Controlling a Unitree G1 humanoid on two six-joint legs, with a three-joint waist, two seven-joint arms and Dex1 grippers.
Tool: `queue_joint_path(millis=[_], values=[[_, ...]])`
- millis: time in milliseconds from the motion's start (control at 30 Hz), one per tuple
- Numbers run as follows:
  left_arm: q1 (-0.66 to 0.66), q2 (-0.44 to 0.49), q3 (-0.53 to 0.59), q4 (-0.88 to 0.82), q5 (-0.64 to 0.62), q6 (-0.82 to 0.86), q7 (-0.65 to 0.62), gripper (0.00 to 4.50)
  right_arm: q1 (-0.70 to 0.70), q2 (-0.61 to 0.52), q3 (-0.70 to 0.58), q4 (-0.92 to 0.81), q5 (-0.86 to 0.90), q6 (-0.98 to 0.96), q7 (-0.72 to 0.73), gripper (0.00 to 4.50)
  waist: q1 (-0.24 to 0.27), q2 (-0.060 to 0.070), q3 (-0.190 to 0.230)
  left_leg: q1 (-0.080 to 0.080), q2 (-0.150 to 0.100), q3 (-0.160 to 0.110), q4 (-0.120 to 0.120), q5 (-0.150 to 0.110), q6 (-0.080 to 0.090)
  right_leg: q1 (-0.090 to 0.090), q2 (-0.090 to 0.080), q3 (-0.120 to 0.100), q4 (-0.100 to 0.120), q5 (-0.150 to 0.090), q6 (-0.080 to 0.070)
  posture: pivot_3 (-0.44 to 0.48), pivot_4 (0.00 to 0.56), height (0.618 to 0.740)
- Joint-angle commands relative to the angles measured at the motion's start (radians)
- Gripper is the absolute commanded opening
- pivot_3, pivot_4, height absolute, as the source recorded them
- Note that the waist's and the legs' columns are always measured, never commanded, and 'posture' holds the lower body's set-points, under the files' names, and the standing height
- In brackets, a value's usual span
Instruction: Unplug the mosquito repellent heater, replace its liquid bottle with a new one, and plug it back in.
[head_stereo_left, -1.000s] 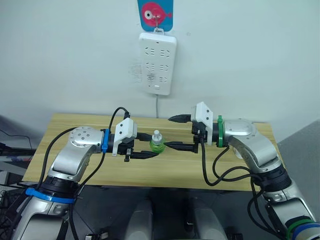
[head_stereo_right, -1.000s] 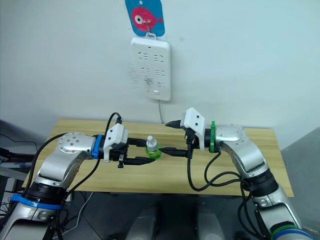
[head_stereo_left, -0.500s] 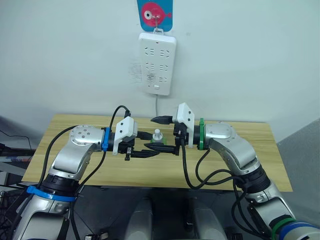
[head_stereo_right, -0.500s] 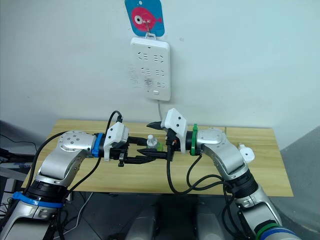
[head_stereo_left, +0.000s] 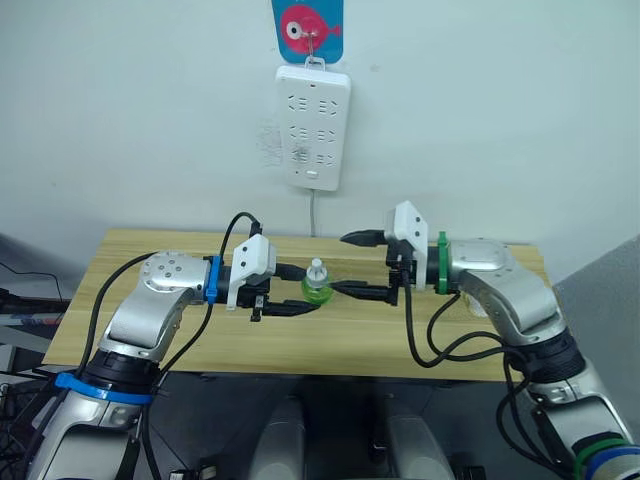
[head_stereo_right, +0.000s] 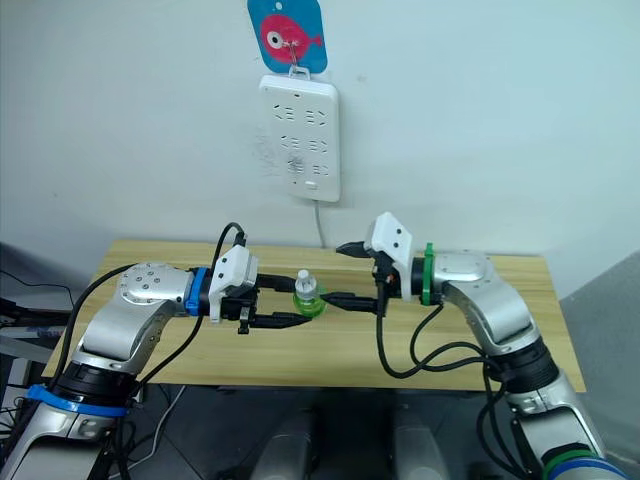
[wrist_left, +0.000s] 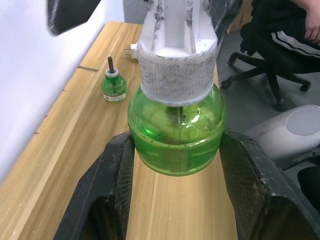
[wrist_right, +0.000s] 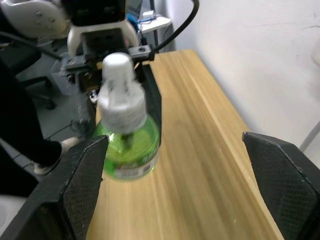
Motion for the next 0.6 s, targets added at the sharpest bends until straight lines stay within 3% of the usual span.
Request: queue_joint_path(millis=[33,133,233,600], values=[[0.006,-0.001,0.015,-0.019,-0.012,-0.015,-0.002,2.21,0.0,-0.001,-0.048,-0.096,0.119,0.072,0.034,4.47,0.0,0.0,0.0,0.0,0.0,0.0,0.0,0.0,0.0,0.0,0.0,0.0,0.0,0.0,0.0,0.037,0.196,0.74],[0.009,-0.001,0.016,-0.022,-0.013,-0.016,-0.001,2.21,-0.006,0.032,-0.064,-0.121,0.178,0.137,-0.007,4.13,0.0,0.0,-0.001,0.0,0.0,0.0,0.0,0.0,0.0,0.0,0.0,0.0,0.0,0.0,0.0,0.038,0.19,0.74],[0.009,-0.002,0.016,-0.025,-0.013,-0.015,0.0,2.21,-0.01,0.052,-0.063,-0.13,0.187,0.164,-0.039,3.26,0.0,0.0,-0.002,0.0,0.0,0.0,0.0,0.0,0.0,0.0,0.0,0.0,0.0,0.0,0.0,0.038,0.19,0.74],[0.008,-0.003,0.011,-0.032,-0.011,-0.017,0.002,2.21,-0.032,0.123,-0.027,-0.126,0.169,0.17,-0.096,3.26,0.0,0.0,-0.005,0.0,0.0,0.0,0.0,0.0,0.0,0.0,0.0,0.0,0.0,0.0,0.0,0.043,0.189,0.74]])
